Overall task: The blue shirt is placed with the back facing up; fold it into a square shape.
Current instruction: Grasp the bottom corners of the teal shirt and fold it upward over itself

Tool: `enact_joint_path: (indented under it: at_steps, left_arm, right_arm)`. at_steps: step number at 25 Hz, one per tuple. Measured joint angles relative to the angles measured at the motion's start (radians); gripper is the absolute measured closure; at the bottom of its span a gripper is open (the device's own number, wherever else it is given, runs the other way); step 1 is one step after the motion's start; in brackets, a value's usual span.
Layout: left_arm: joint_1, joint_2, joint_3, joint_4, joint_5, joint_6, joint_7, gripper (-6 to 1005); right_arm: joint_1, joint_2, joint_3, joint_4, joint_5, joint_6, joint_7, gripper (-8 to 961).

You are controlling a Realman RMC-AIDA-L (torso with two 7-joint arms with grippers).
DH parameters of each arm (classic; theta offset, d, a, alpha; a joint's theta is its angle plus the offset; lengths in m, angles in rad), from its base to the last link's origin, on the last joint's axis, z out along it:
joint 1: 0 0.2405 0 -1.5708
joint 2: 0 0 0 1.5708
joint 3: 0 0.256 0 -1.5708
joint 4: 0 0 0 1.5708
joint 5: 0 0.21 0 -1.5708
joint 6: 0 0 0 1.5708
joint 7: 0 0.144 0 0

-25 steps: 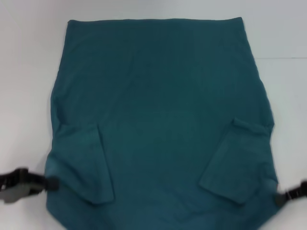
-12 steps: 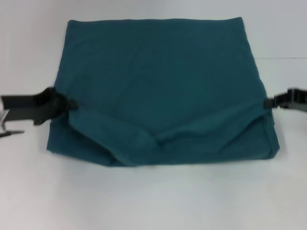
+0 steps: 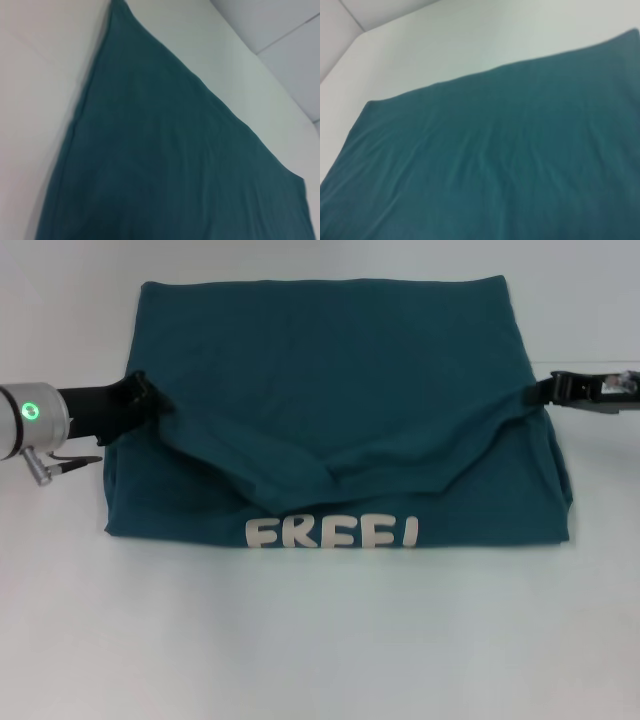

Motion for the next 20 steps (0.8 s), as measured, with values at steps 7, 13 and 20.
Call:
enact_joint_path:
  at_steps: [7, 13, 20]
  left_arm:
    - [-0.030, -0.003, 0.038, -0.002, 0.000, -0.095, -0.009, 958]
    - [-0.066, 0.000, 0.039, -0.031, 0.007, -0.160, -0.010, 947]
    - [-0.093, 0.008, 0.074, -0.078, 0.003, -0.246, -0.013, 935]
  right_arm:
    - [0.061, 0.007, -0.063, 0.009, -0.001, 0.131, 0.029, 888]
    - [0.095, 0.009, -0.103, 0.015, -0.030, 0.200, 0.063, 888]
    - [0.149, 0.006, -0.131, 0.071, -0.092, 0.281, 0.080, 888]
